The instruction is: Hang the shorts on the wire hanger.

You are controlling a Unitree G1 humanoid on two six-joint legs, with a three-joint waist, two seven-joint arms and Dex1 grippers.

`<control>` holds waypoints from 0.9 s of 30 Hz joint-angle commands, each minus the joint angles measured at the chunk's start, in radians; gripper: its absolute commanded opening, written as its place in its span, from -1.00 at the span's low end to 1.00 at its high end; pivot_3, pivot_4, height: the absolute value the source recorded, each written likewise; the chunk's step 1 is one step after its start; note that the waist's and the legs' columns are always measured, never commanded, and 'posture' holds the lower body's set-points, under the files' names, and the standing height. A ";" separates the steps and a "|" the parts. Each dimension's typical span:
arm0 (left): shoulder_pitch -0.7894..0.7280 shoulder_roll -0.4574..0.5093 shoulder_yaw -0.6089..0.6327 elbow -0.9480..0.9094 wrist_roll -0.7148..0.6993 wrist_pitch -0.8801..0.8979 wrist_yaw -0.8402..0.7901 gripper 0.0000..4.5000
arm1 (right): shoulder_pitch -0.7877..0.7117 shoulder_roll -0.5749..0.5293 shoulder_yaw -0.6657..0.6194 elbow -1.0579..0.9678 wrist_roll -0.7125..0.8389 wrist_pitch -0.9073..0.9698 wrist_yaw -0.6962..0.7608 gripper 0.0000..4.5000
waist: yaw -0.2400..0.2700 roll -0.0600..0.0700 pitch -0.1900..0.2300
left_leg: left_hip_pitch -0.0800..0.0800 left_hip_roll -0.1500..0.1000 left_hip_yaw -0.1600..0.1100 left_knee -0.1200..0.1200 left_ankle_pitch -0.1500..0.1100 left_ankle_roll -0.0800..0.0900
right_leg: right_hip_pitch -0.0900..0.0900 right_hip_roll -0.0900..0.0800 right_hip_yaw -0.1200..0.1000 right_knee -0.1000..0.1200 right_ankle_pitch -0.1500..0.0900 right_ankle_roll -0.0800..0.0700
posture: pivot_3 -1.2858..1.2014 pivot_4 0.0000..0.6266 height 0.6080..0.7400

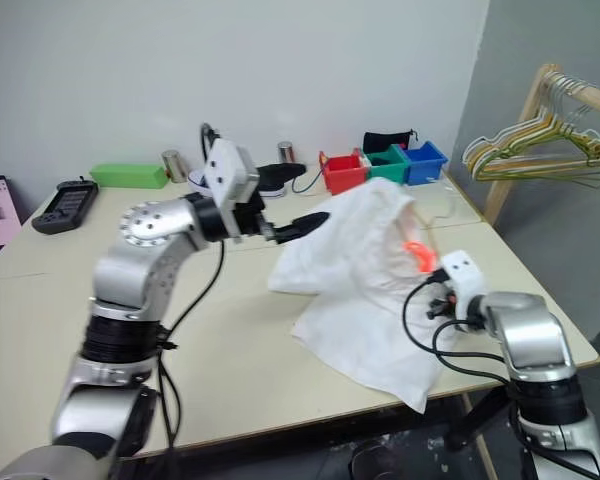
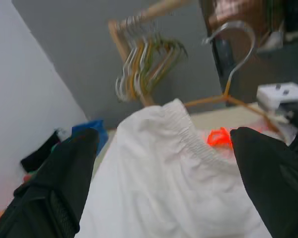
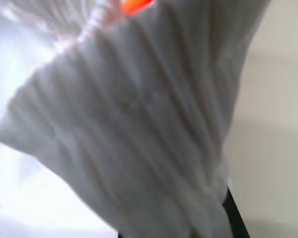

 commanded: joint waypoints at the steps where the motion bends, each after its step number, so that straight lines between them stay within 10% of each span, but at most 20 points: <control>1: -0.019 -0.084 -0.032 -0.024 -0.006 -0.006 0.078 1.00 | -0.006 0.025 -0.118 -0.104 -0.035 0.067 -0.132 -1.00 | -0.013 0.000 0.000 | 0.000 0.000 0.001 0.000 0.000 0.000 | 0.000 0.000 0.001 0.000 0.000 0.000 | -0.26 -0.99 1.00; 13: -0.180 -0.308 -0.115 0.194 0.030 -0.152 0.121 1.00 | -0.159 0.226 -0.377 -0.154 -0.145 0.183 -0.462 -1.00 | -0.148 0.010 -0.006 | 0.002 -0.001 0.001 -0.004 0.000 0.000 | 0.007 0.000 0.001 -0.014 0.001 0.001 | -0.35 -0.97 1.00; 27: -0.337 -0.401 -0.111 0.394 0.063 -0.284 0.116 1.00 | -0.471 0.120 -0.533 0.158 -0.102 0.136 -0.550 -1.00 | -0.231 0.010 -0.006 | 0.004 -0.002 0.002 -0.009 0.000 0.000 | 0.007 -0.002 0.000 -0.015 -0.002 0.000 | -0.34 -0.97 1.00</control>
